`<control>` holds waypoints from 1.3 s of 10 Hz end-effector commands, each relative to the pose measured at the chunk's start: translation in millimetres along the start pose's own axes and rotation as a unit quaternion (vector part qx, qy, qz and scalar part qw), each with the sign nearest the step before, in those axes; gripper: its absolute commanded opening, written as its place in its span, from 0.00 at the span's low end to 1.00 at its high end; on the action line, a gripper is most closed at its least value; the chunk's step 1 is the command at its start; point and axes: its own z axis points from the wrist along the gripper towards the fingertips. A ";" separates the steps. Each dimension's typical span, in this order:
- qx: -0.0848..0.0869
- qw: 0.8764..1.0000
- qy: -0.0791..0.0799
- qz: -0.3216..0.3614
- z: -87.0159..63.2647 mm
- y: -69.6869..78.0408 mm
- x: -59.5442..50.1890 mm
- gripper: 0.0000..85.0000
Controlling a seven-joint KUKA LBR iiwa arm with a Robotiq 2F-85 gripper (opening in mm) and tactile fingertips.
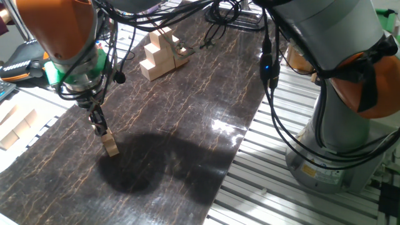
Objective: Stack the blocks into a pyramid shape
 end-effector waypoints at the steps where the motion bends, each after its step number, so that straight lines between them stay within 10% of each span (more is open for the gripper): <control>1: 0.000 1.000 0.000 -0.001 0.6 -0.2 -1.1 0.01; 13: -0.003 1.000 -0.001 -0.012 6.1 -5.3 -7.1 0.01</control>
